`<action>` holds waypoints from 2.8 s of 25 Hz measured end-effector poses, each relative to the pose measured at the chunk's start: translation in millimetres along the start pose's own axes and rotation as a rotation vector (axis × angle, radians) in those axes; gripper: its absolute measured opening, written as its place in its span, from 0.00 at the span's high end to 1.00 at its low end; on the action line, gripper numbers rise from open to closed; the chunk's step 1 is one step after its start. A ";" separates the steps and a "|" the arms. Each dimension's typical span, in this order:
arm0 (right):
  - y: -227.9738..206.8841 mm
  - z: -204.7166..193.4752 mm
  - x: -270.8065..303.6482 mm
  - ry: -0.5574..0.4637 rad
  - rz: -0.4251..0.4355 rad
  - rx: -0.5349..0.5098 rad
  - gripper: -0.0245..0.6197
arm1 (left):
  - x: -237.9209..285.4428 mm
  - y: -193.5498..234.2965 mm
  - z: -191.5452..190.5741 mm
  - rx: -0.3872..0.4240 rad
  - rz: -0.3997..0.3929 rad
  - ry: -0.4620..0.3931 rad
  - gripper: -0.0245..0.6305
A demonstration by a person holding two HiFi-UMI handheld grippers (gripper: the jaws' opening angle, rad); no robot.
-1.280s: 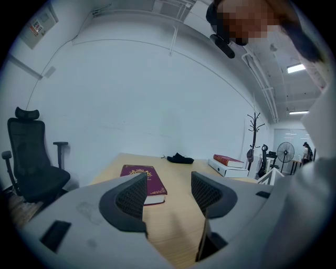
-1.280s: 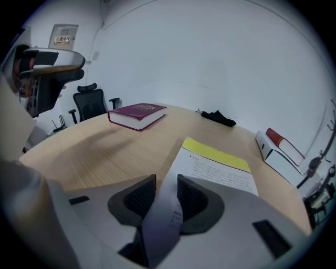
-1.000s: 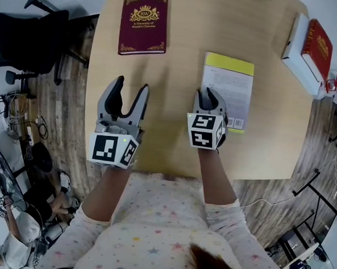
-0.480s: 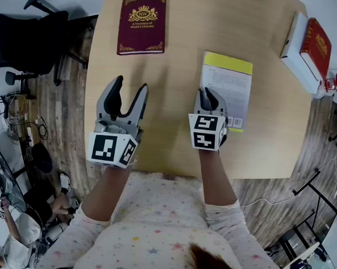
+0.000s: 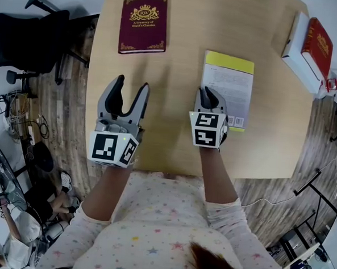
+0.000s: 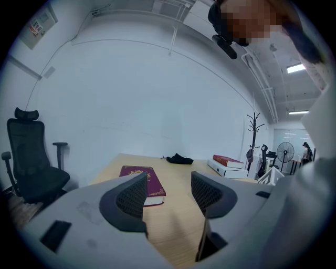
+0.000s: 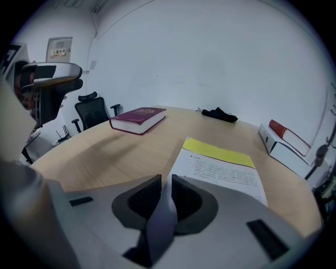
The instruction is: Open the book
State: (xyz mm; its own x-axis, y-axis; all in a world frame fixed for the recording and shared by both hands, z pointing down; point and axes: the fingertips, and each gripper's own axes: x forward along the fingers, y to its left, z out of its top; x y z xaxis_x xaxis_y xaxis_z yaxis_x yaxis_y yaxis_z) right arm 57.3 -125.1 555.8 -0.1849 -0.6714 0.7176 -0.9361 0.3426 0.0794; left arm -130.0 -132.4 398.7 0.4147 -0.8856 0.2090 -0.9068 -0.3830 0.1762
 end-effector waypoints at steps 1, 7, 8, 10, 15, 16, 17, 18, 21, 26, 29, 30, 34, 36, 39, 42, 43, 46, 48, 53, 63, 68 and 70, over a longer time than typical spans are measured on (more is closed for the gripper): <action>0.0 0.9 -1.1 -0.001 0.002 0.004 0.87 | -0.3 0.6 0.2 0.001 0.001 -0.001 0.59; -4.7 9.4 -11.5 -0.023 0.008 0.036 0.89 | -1.5 3.4 0.0 -0.005 0.008 0.001 0.59; -6.0 10.1 -13.2 -0.026 0.008 0.037 0.89 | -1.5 3.2 0.4 -0.005 0.008 0.000 0.59; -8.4 11.2 -16.0 -0.025 0.013 0.038 0.90 | -1.5 2.5 1.1 -0.004 0.007 -0.002 0.59; -15.0 10.9 -20.1 -0.005 0.035 0.072 0.91 | -1.7 2.0 1.7 -0.007 0.010 -0.004 0.59; -16.5 10.6 -20.3 0.000 0.038 0.081 0.91 | -1.8 2.2 1.6 -0.009 0.010 -0.004 0.59; -17.7 10.3 -20.5 0.007 0.041 0.087 0.91 | -1.8 2.3 1.6 -0.012 0.011 -0.003 0.59; -18.6 9.7 -20.6 0.015 0.046 0.093 0.91 | -1.7 2.3 1.7 -0.015 0.012 -0.004 0.59; -19.1 7.5 -19.7 0.047 0.075 0.113 0.91 | -1.4 2.1 2.6 -0.021 0.013 -0.007 0.59; -19.7 7.0 -18.7 0.081 0.124 0.139 0.91 | -1.9 0.8 4.1 -0.019 0.016 -0.009 0.59; -21.3 8.5 -21.6 0.073 0.135 0.159 0.94 | -3.2 -0.7 5.7 -0.017 0.016 -0.012 0.59; -22.0 9.1 -22.8 0.067 0.137 0.165 0.94 | -3.7 -1.3 6.3 -0.015 0.016 -0.013 0.59; -25.0 11.8 -27.7 0.042 0.150 0.181 0.95 | -5.0 -2.5 9.2 -0.010 0.017 -0.021 0.59; -27.2 13.9 -30.8 0.025 0.158 0.183 0.95 | -5.9 -3.0 10.9 -0.008 0.020 -0.026 0.59; -31.8 16.2 -37.5 0.002 0.166 0.193 0.95 | -8.4 -5.6 13.3 -0.004 0.019 -0.029 0.59; -36.8 18.8 -42.5 -0.015 0.168 0.199 0.95 | -10.0 -8.1 16.0 0.000 0.018 -0.033 0.59; -38.2 19.6 -43.6 -0.019 0.167 0.199 0.95 | -10.4 -8.7 17.2 0.002 0.018 -0.035 0.59; -41.8 21.0 -46.5 -0.025 0.167 0.201 0.95 | -11.7 -10.0 23.0 0.011 0.023 -0.046 0.59; -43.5 21.5 -48.3 -0.028 0.168 0.205 0.95 | -12.3 -11.0 28.0 0.019 0.025 -0.054 0.59; -46.7 24.8 -52.7 -0.034 0.172 0.206 0.95 | -13.9 -15.9 40.3 0.030 0.020 -0.074 0.69; -61.6 30.4 -64.4 -0.056 0.175 0.215 0.95 | -7.2 -34.7 48.2 0.051 -0.019 -0.081 0.90; -74.0 30.3 -71.4 -0.069 0.167 0.221 0.95 | -2.3 -46.5 45.9 0.053 -0.039 -0.074 0.91; -79.3 30.6 -74.2 -0.076 0.163 0.224 0.95 | -0.9 -50.5 45.5 0.054 -0.044 -0.073 0.92</action>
State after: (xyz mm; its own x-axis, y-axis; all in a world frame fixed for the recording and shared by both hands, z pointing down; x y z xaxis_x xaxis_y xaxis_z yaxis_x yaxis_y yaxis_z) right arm 136.1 -122.5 475.1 -0.3523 -0.6695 0.6539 -0.9334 0.3023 -0.1934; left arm -88.1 -124.3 345.9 0.4494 -0.8836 0.1312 -0.8914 -0.4338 0.1313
